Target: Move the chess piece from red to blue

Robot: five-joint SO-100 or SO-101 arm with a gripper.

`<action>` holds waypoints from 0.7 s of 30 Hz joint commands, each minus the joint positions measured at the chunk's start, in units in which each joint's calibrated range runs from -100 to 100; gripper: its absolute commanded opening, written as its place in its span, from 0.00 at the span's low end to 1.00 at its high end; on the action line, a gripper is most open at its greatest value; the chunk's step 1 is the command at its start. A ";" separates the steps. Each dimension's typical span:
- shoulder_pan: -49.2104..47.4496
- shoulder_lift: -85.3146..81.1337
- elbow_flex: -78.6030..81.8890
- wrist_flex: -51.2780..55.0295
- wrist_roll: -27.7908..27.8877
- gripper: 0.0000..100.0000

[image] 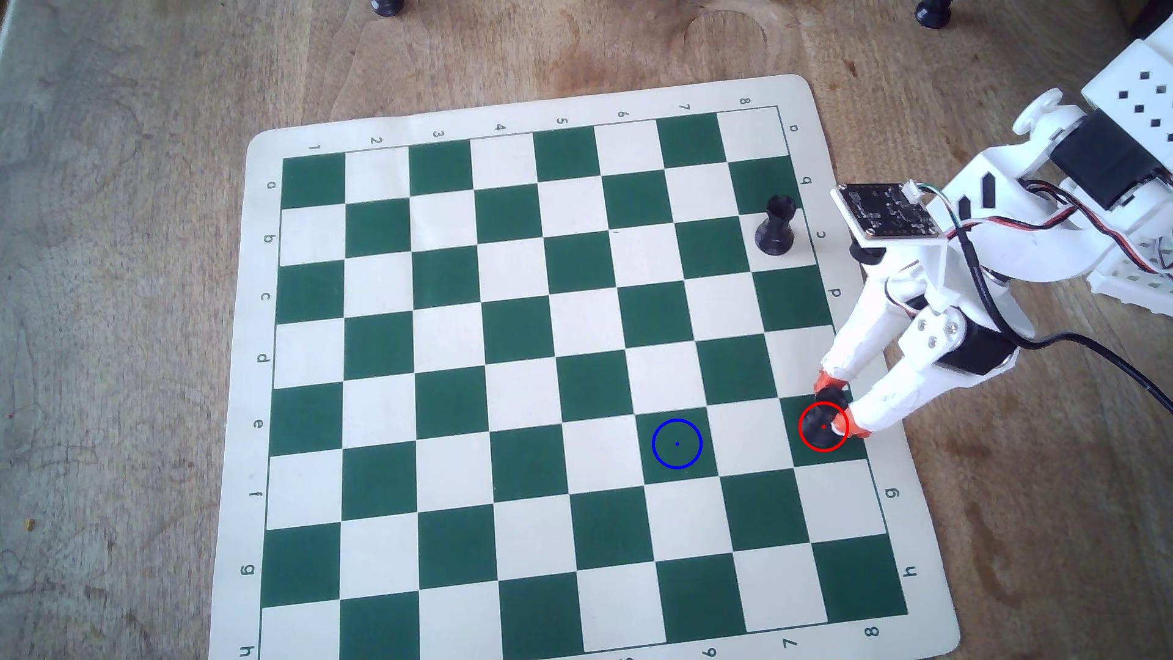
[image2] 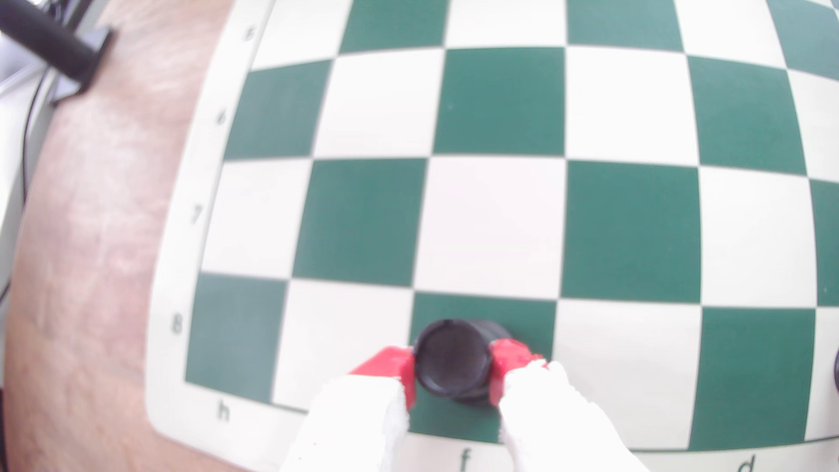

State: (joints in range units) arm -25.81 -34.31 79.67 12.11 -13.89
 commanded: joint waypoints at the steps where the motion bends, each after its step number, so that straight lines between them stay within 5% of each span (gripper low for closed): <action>1: -0.67 -0.75 -4.51 1.16 0.10 0.00; 5: -0.04 -3.47 -5.96 6.07 0.39 0.00; 14: 4.34 -12.80 -33.61 38.01 -0.24 0.00; 21: 6.45 -2.62 -52.92 42.68 0.15 0.00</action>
State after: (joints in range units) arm -21.02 -43.78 42.52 54.66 -13.99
